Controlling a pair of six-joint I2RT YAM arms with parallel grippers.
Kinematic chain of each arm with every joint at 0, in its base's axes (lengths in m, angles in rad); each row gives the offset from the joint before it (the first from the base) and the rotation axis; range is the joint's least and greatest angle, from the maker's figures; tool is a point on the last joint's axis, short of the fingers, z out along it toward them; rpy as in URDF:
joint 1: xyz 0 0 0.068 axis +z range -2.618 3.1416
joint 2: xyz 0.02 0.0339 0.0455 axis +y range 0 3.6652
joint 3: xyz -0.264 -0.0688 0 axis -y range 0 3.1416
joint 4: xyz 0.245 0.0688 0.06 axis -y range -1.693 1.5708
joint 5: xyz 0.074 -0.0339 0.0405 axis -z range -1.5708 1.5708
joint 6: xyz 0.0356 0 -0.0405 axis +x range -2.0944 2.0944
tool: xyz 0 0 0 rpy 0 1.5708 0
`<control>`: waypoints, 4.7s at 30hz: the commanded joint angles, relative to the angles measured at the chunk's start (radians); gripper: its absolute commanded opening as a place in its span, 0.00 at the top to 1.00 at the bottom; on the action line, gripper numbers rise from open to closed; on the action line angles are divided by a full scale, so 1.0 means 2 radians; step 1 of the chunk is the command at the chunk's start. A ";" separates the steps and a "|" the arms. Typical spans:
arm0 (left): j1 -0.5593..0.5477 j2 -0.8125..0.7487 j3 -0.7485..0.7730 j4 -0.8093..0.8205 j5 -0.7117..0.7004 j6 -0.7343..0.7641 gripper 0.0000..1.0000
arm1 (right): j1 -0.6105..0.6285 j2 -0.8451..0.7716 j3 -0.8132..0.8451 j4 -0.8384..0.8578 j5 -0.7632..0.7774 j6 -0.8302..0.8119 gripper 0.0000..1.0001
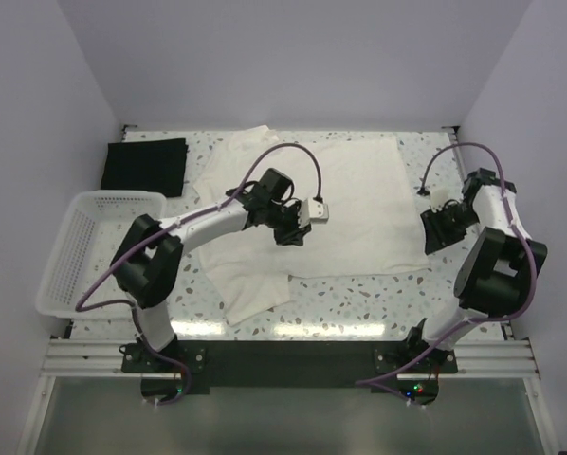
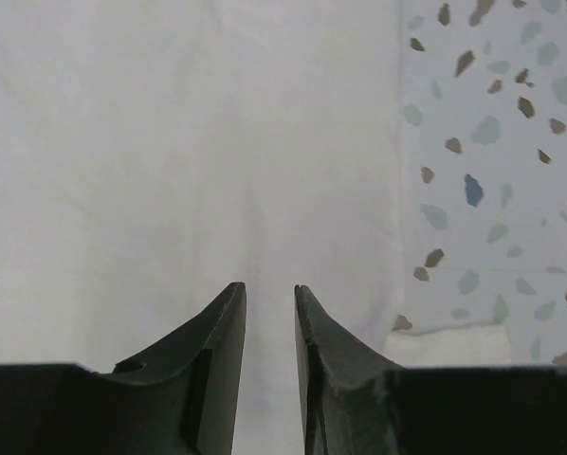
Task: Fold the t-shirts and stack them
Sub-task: Flatten the tshirt out
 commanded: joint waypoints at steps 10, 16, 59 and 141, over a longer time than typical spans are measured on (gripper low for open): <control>0.016 0.154 0.173 0.067 0.014 -0.126 0.67 | -0.030 0.056 -0.034 0.043 0.008 0.082 0.68; 0.021 0.175 0.172 0.061 0.004 -0.122 0.67 | -0.030 0.066 -0.053 0.058 0.013 0.087 0.77; 0.079 0.161 0.110 0.006 -0.023 -0.134 0.66 | -0.029 0.061 -0.082 0.106 0.094 0.070 0.82; 0.254 0.044 0.156 -0.196 -0.025 -0.018 0.58 | 0.072 0.061 0.151 0.034 -0.080 0.089 0.60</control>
